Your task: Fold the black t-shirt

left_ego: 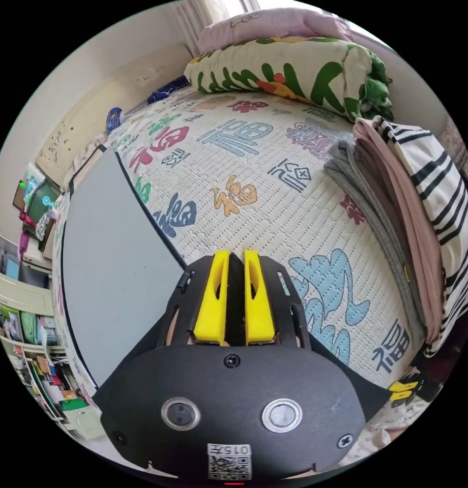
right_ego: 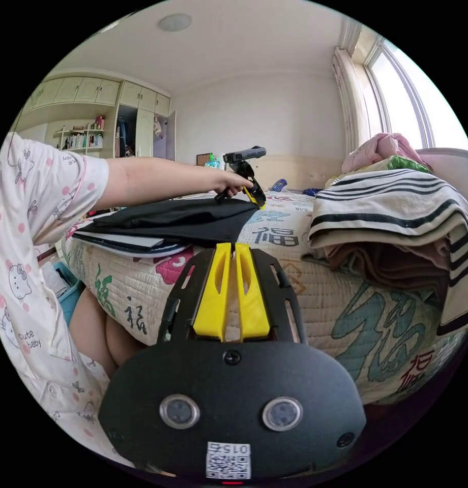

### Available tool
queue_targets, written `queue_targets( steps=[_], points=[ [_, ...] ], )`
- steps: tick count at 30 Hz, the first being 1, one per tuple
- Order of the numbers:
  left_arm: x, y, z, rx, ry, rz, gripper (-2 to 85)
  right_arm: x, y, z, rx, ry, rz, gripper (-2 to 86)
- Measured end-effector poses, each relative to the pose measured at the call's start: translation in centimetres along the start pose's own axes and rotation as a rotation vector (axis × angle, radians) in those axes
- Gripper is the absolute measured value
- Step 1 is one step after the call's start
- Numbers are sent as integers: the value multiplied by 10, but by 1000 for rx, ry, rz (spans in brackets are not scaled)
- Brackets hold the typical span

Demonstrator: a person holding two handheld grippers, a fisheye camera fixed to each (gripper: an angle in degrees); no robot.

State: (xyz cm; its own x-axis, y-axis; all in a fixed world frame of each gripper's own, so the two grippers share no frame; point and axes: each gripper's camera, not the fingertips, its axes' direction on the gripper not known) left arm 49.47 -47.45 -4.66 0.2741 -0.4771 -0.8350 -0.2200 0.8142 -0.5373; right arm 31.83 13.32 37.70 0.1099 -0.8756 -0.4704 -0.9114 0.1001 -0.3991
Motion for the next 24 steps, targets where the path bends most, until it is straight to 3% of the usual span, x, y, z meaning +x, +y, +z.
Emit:
queue_targets(
  steps=[6,13,18,24],
  points=[
    [-6,14,-30,159,-30,-1,7,-8,-21,-43,71,47,-1,-7],
    [-59,22,-144,538,288,-172,2,-22,-73,-179,317,359,-60,-9],
    [-118,63,-216,759,490,-278,2,-88,-99,-249,449,302,-113,-10],
    [-232,156,-270,850,557,-329,1,-215,-88,-244,472,-180,-158,-10]
  ],
)
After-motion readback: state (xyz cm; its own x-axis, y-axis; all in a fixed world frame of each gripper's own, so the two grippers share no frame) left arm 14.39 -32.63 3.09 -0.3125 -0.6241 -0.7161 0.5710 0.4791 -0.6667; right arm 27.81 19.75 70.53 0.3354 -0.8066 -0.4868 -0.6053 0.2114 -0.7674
